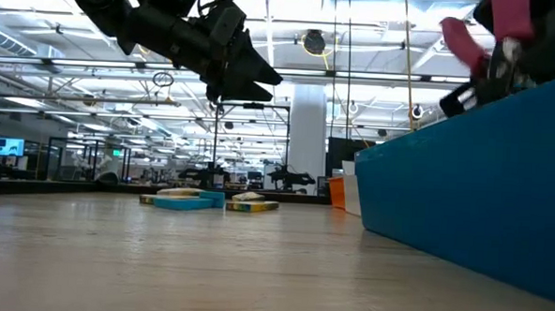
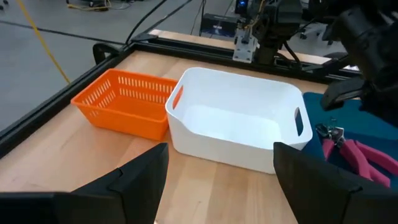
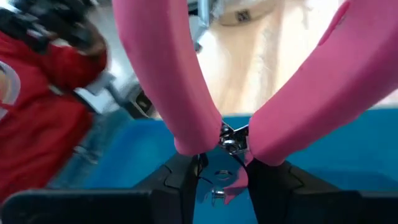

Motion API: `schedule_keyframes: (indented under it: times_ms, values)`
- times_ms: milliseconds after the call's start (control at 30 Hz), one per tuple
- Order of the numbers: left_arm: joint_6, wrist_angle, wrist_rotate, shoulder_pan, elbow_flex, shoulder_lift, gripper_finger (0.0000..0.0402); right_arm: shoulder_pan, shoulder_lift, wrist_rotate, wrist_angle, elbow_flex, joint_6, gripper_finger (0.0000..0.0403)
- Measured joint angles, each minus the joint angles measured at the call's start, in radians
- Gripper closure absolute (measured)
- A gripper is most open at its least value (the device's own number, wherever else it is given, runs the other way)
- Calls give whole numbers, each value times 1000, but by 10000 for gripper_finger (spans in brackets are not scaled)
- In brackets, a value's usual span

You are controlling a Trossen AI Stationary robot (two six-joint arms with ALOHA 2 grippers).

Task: Pick & Place School Supplies
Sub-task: Put the pink puncher into the blue bin

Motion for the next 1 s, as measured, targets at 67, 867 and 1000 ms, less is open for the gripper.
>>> schedule_keyframes:
  times_ms: [67, 867, 1000]
  values:
    - [-4, 2, 0, 0, 0, 0, 108, 13, 26, 33, 0, -2, 8, 301]
    - [0, -19, 0, 0, 0, 0, 107, 14, 142, -26, 87, -1, 61, 243]
    - [0, -19, 0, 0, 0, 0, 107, 14, 142, -26, 87, -1, 63, 237]
